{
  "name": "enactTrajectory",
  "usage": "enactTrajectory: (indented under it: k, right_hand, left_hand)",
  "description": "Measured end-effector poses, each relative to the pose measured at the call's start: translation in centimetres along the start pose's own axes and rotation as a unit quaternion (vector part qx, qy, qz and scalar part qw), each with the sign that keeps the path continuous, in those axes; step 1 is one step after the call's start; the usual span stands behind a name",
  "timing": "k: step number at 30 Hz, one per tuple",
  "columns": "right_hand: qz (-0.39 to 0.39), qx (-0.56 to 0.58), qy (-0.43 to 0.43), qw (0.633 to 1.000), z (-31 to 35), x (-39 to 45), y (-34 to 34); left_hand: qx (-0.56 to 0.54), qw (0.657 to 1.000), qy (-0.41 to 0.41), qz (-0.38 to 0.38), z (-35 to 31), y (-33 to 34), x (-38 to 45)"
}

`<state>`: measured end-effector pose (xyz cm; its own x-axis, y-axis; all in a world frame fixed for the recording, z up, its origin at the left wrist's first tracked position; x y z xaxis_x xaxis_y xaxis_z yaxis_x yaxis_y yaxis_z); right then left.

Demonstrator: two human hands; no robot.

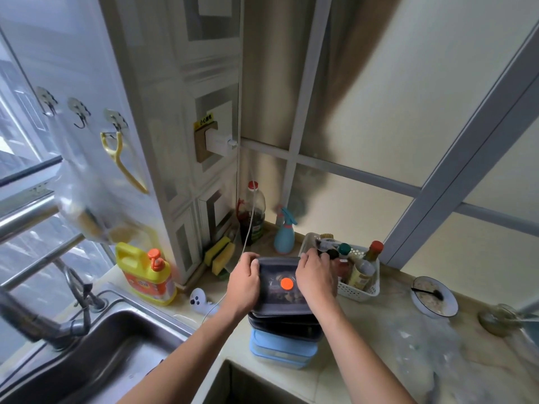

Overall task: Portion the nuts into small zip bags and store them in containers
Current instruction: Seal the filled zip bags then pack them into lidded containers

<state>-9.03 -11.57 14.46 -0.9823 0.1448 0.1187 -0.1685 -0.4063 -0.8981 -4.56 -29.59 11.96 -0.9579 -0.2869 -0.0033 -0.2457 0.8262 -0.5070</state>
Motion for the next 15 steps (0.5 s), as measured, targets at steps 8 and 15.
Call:
enactTrajectory:
  k: [8,15]
  right_hand:
    - [0.008,-0.030,-0.031,0.999,-0.1,0.7,0.0]
    - [0.005,-0.076,-0.055,0.996,0.3,0.8,0.5]
  left_hand:
    - [0.090,0.995,0.030,-0.035,0.2,0.9,0.4]
    - [0.085,0.993,0.068,-0.047,0.0,1.1,0.1]
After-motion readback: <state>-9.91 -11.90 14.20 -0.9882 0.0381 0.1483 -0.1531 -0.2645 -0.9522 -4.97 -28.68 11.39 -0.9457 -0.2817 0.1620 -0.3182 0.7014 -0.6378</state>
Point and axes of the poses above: each hand's wrist, its own x-axis towards the middle knuckle, its own y-axis out of the palm, z = x × y, the point moved 5 cm from there along x, towards the middle knuckle, and after that the axes turned 8 degrees about x, right-handed, at the moved point
